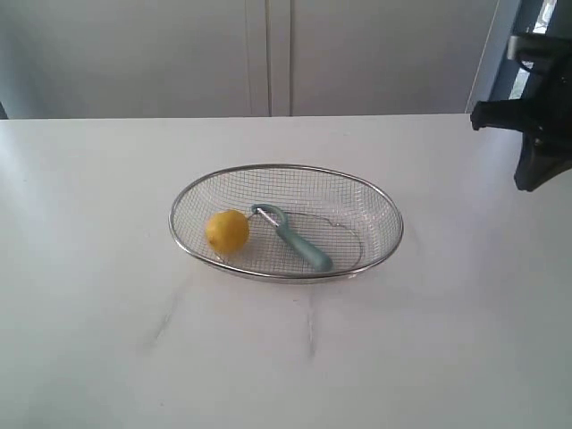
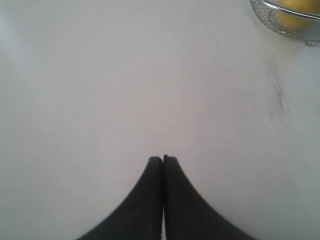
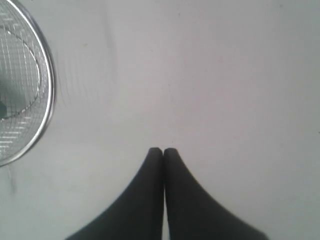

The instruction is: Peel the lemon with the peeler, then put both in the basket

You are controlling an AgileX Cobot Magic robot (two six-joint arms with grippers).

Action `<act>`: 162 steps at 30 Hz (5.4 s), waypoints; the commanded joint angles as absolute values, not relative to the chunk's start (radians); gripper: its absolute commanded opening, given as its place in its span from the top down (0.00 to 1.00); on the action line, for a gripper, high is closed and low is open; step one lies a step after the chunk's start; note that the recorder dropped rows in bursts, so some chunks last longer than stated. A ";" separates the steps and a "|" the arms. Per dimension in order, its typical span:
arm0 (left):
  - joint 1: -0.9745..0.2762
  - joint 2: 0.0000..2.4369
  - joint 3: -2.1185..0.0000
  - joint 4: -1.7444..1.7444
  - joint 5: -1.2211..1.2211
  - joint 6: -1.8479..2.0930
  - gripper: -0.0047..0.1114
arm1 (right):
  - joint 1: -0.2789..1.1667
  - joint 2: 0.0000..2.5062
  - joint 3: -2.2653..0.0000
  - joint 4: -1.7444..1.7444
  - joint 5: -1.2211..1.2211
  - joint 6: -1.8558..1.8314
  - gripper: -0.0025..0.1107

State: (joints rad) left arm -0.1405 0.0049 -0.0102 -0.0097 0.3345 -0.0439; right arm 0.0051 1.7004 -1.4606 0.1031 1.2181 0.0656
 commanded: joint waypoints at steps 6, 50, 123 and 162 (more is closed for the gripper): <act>-0.141 0.000 0.000 -0.015 0.341 -0.048 0.96 | 0.000 1.553 -1.277 0.093 1.221 0.054 0.98; -0.141 0.000 0.000 -0.015 0.341 -0.048 0.96 | 0.000 0.581 -0.918 0.093 0.880 0.035 0.98; -0.141 0.000 0.000 -0.015 0.341 -0.048 0.96 | -0.071 0.000 0.000 -0.050 0.350 -0.049 0.98; -0.141 0.000 0.000 -0.015 0.341 -0.046 0.96 | -0.071 0.000 0.000 -0.049 0.350 -0.049 0.98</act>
